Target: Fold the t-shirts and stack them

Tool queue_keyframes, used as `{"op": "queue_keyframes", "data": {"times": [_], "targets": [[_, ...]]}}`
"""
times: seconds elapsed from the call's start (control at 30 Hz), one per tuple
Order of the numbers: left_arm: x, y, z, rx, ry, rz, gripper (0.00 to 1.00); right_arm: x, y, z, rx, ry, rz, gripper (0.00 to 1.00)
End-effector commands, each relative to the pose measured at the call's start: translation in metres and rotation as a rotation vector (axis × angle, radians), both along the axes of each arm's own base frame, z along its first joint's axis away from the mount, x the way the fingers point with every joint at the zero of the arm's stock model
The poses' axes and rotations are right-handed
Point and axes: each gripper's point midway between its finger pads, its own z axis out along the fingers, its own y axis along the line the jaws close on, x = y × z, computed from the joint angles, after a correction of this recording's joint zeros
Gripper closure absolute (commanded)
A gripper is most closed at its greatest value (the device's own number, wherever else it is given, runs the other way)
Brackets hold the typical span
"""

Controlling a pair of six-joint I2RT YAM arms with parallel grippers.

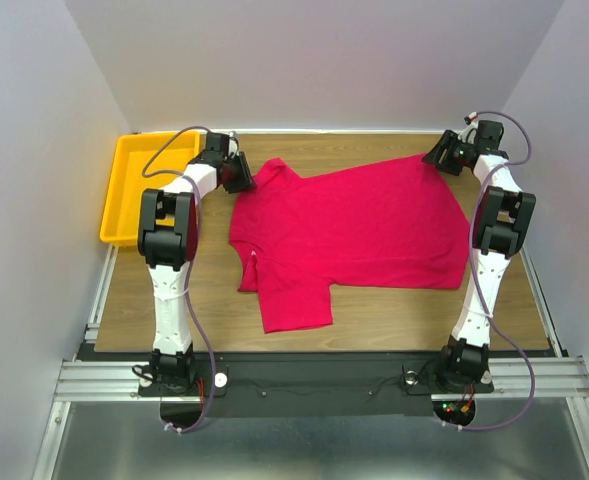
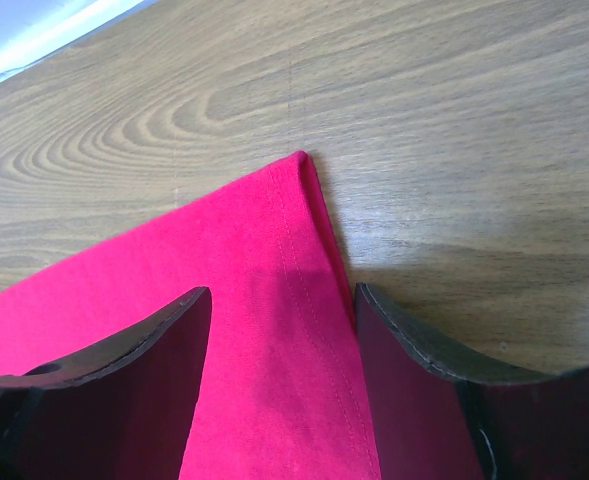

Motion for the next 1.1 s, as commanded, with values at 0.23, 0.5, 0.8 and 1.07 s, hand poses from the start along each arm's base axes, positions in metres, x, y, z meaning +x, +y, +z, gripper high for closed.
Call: {"op": "queue_keyframes", "data": {"times": [0.23, 0.5, 0.8, 1.07], "targets": [[0.007, -0.008, 0.022, 0.002, -0.037, -0.014, 0.82, 0.003, -0.009, 0.044, -0.01, -0.073, -0.01, 0.35], [0.015, -0.006, 0.064, 0.022, -0.131, -0.017, 0.98, 0.003, -0.01, 0.045, -0.015, -0.077, -0.01, 0.35], [0.02, -0.009, 0.115, 0.007, -0.237, -0.044, 1.0, 0.004, -0.011, 0.046, -0.023, -0.083, -0.011, 0.35], [0.019, -0.013, 0.127, -0.003, -0.267, -0.074, 1.0, 0.007, -0.011, 0.049, -0.027, -0.095, -0.003, 0.34]]}}
